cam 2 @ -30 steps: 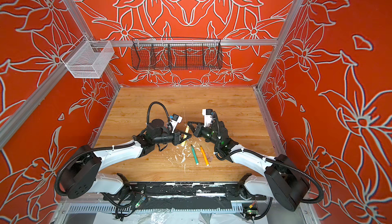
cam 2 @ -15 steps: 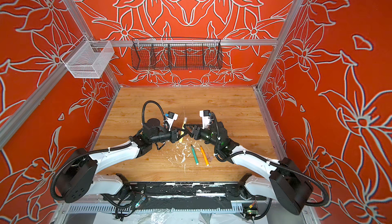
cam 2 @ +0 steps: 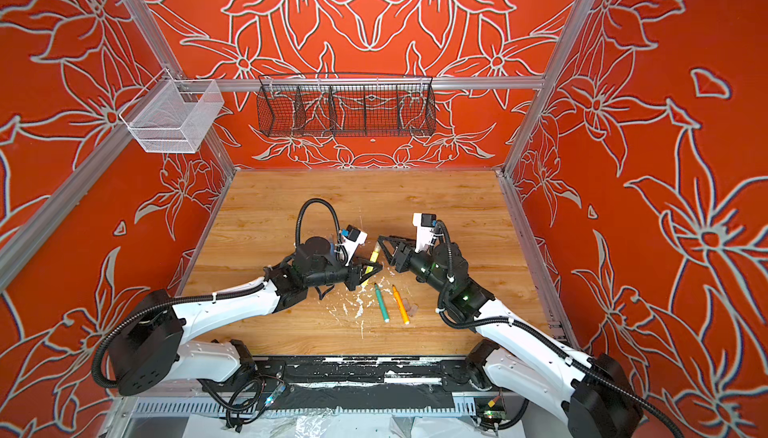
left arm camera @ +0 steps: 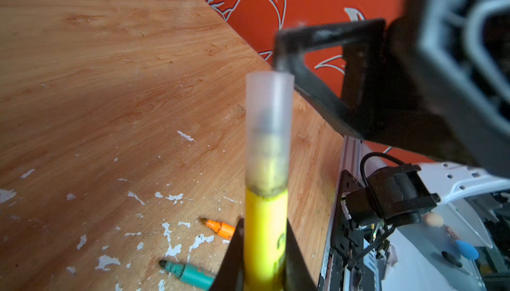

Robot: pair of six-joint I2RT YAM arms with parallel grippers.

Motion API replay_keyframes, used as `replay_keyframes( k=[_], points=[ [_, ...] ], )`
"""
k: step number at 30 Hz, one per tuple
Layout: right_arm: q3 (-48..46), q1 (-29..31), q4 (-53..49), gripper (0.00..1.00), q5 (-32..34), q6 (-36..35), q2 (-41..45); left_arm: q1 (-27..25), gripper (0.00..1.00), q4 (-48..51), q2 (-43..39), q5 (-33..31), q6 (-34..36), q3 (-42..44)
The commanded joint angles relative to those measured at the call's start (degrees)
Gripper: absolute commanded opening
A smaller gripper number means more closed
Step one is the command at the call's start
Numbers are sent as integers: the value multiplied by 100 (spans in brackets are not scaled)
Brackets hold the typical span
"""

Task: Insert the pens into the pen caps
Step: 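Push the cap down over the yellow marker with the right gripper, then open the right gripper and release the cap on the yellow marker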

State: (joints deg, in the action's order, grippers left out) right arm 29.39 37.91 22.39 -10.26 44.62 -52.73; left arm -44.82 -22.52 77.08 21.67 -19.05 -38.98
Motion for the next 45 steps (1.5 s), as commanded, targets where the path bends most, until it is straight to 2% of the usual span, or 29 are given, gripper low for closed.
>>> replay_keyframes(
  k=[1,5,11,17,20,22,26,28,30,33,39,45],
  points=[
    [115,-22,-297,49,200,-146,31,-158,0,241,-130,-372,416,-159],
    [219,-21,-310,45,60,-193,-133,-314,0,438,-84,-548,641,-283],
    [322,-19,-229,29,-210,-123,-433,-377,0,495,-39,-598,708,-332],
    [382,-21,-144,7,-388,-86,-657,-379,0,477,-94,-694,689,-288],
    [375,-10,-52,1,-457,-38,-779,-378,0,409,-130,-765,627,-264],
    [410,-3,-40,0,-459,23,-897,-370,0,220,-152,-922,522,-266],
    [541,56,-133,0,-625,-5,-1118,-283,0,426,-257,-1411,489,-797],
    [464,123,-128,0,-620,-30,-1151,-267,0,390,-336,-1655,623,-1019],
    [304,196,31,0,-595,-43,-1219,-174,0,212,-412,-1993,468,-1135],
    [243,246,164,0,-679,-34,-1386,118,0,-255,-451,-1708,263,-1257],
    [146,390,1053,0,-1322,-53,-1701,341,0,-117,-298,-2089,782,-1812],
    [263,592,1220,0,-1473,-93,-2147,526,0,-416,-144,-2455,1053,-2032]
  ],
)
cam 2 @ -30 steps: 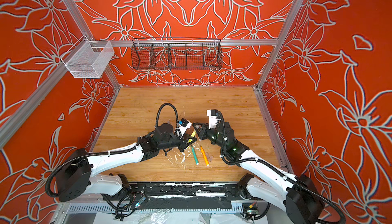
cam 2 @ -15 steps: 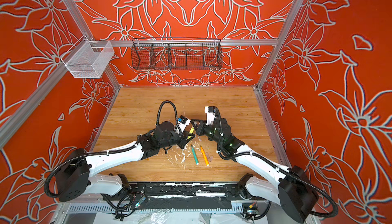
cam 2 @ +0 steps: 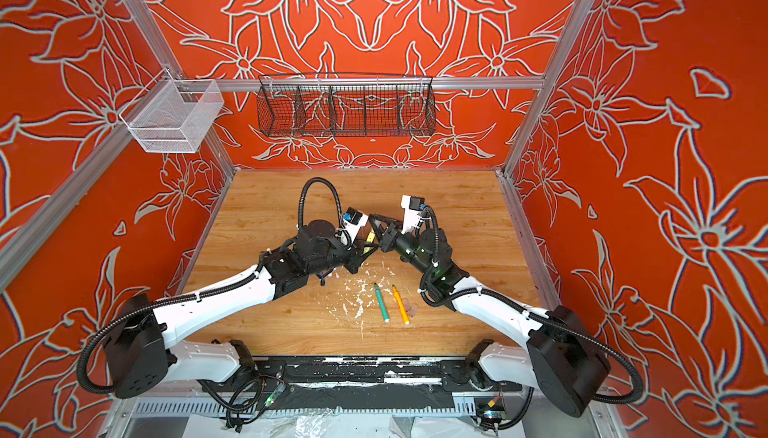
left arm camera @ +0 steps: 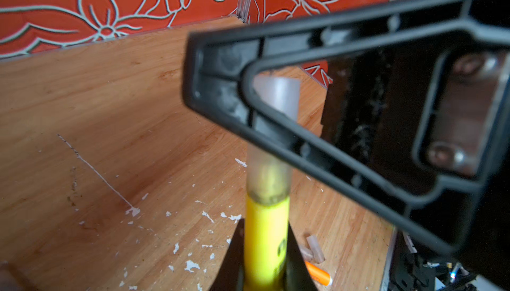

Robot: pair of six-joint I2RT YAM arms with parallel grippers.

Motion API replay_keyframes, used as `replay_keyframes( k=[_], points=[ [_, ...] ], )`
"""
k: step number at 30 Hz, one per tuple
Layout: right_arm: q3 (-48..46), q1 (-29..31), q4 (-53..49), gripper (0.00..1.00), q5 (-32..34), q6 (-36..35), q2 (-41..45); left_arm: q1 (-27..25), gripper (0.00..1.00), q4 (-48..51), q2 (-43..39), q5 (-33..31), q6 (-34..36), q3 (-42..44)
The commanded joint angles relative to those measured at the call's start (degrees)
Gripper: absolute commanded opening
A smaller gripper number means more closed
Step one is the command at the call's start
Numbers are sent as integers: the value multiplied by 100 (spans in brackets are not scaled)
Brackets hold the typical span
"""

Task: Insert the pens into the pen caps
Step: 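Open the right gripper and release the cap on the yellow marker, then carry the yellow marker beside the purple marker while the right gripper withdraws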

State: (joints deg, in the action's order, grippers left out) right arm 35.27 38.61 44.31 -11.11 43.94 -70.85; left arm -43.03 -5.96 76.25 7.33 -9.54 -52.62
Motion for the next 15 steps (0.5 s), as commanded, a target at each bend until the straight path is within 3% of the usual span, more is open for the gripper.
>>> replay_keyframes(
  k=[1,7,15],
  points=[
    [-313,529,-924,0,-1408,-2,-434,377,0,-2148,-66,-1148,139,-683],
    [-183,617,-585,0,-1744,189,-903,699,0,-1819,-11,-1404,229,-1138],
    [-162,804,-581,0,-1798,152,-799,999,0,-1964,62,-1897,205,-1221]
  ],
)
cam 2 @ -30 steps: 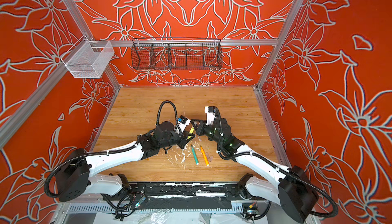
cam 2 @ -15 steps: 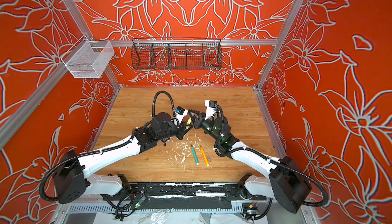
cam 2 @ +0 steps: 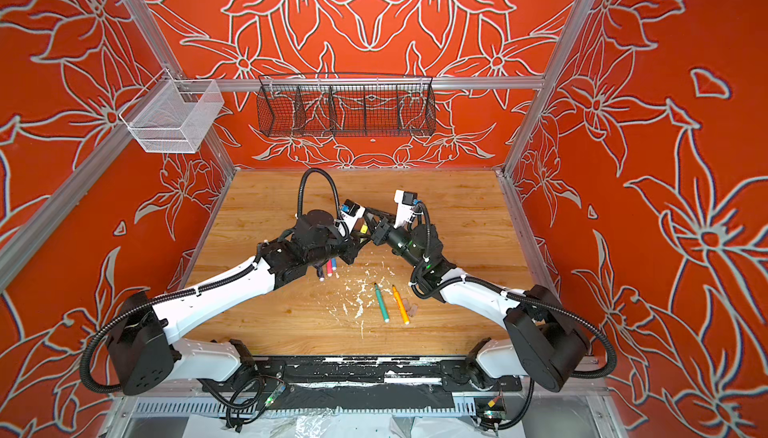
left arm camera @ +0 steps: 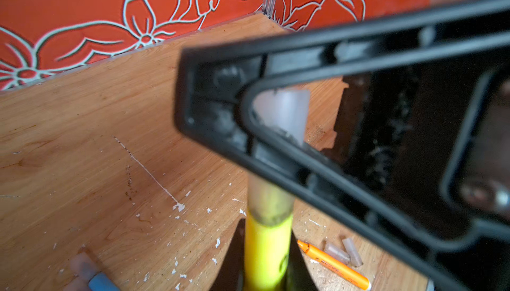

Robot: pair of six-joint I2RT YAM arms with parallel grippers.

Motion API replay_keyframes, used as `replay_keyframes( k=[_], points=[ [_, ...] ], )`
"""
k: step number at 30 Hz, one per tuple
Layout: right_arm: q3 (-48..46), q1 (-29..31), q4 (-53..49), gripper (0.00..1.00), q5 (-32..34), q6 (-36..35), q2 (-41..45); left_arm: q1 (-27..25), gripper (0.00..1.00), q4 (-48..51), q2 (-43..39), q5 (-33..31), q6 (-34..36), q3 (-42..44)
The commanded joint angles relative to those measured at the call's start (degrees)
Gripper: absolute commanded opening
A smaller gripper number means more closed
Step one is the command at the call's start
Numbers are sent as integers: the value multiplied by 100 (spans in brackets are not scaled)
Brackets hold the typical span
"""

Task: Insert the pens into the pen caps
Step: 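Carry the yellow marker beside the purple marker while the right gripper withdraws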

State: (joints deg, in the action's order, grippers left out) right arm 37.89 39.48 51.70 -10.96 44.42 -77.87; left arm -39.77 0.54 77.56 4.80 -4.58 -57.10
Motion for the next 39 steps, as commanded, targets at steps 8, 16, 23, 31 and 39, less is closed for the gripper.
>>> replay_keyframes(
  k=[8,16,23,31,39],
  points=[
    [-451,811,-1100,0,-1962,208,-95,1179,0,-2517,-156,-1352,-684,-860],
    [-758,811,-575,0,-1984,450,160,1576,0,-2558,-280,-811,-1273,-636],
    [-808,791,-494,0,-1915,560,211,1645,0,-2471,-292,-700,-1261,-562],
    [-879,98,-1480,43,-1575,511,768,1430,0,-1113,-685,-2035,-1953,-90],
    [-857,-358,-3105,64,-583,-168,1881,1245,0,1343,-1430,-2252,-3970,645]
  ],
)
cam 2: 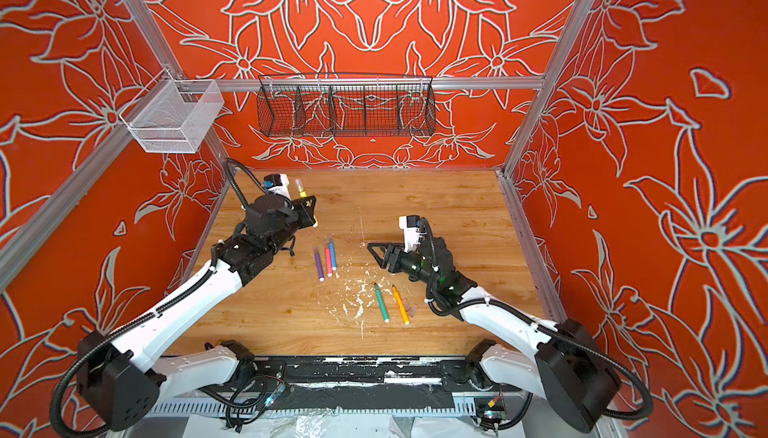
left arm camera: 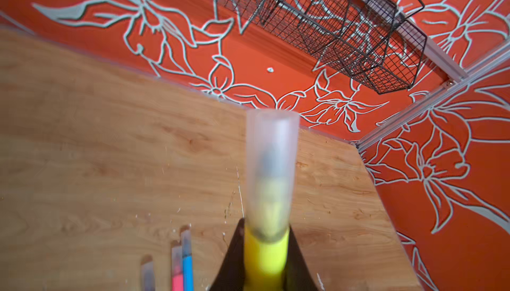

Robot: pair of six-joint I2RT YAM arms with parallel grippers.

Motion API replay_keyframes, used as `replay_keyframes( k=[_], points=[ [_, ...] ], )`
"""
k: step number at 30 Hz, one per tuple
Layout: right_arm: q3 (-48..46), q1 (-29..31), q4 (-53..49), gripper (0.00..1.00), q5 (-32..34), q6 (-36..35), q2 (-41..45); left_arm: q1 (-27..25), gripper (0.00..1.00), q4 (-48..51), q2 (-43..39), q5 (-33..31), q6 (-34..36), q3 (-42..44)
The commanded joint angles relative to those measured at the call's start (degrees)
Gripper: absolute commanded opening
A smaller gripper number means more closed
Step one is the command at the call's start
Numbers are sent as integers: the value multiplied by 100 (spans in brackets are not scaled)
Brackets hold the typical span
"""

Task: Insert the pens into the pen caps
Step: 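Carry the yellow marker beside the purple marker while the right gripper withdraws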

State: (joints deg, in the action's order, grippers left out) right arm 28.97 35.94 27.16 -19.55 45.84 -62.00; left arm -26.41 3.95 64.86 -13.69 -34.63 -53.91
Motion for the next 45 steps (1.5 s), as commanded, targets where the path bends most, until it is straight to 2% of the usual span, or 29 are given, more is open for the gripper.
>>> replay_keyframes(
  k=[1,6,11,15,24,34,37,42,45],
  points=[
    [13,-6,-764,65,451,-362,410,-101,0,1228,-273,-404,-1110,477],
    [-43,-17,-1279,67,1223,-514,765,-99,0,1603,-663,-626,-1192,1264],
    [-80,-17,-1543,67,1845,-666,787,-27,2,1149,-782,-719,-1125,2157],
    [41,-34,-1757,66,1995,-716,651,40,3,681,-782,-367,-1307,2520],
    [57,-51,-1815,63,2137,-672,403,142,0,862,-53,-245,-1388,2297],
    [-42,-67,-1788,63,2109,-621,618,303,0,932,544,-64,-1372,2053],
    [16,-77,-1837,63,2075,-649,573,362,7,707,633,-25,-1266,2095],
    [78,-78,-1923,63,2089,-631,462,648,7,634,1178,403,-1020,1846],
    [154,-87,-2034,62,2076,-607,418,754,4,491,1692,867,-961,1667]
  ],
)
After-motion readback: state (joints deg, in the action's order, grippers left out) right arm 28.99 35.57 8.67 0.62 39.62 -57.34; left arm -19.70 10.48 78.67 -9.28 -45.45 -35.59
